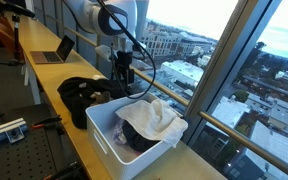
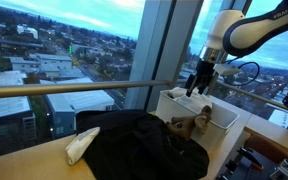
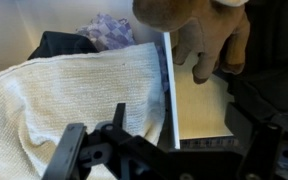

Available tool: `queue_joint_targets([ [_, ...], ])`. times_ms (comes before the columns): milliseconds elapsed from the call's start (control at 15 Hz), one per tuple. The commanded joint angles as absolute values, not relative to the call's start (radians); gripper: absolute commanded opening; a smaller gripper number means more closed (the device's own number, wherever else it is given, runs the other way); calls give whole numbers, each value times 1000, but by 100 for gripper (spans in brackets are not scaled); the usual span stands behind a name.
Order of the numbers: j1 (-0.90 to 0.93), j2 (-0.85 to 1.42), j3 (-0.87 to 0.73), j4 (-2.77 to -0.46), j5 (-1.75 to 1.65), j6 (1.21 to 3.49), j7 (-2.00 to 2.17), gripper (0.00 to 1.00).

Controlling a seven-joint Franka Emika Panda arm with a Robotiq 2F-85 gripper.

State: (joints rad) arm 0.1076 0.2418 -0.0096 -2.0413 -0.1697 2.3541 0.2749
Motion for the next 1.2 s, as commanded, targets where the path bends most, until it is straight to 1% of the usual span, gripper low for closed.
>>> queue_joint_targets([
  [0, 103, 185, -12, -2134, -173, 2384, 303, 100],
  [533, 104, 101, 6, -2300, -147, 2429, 361, 100],
  [600, 104, 103, 12, -2311, -137, 2440, 359, 95],
  [667, 105, 102, 17, -2321, -131, 2448, 363, 74],
  [733, 106, 106, 21, -2330, -129, 2463, 364, 70],
  [800, 106, 108, 25, -2338, -128, 2476, 363, 69],
  [933, 106, 113, 29, -2350, -126, 2504, 359, 55],
  [1000, 105, 116, 30, -2354, -122, 2515, 356, 45],
  [1067, 104, 118, 30, -2359, -121, 2525, 355, 39],
  [1133, 105, 121, 31, -2362, -118, 2537, 353, 30],
])
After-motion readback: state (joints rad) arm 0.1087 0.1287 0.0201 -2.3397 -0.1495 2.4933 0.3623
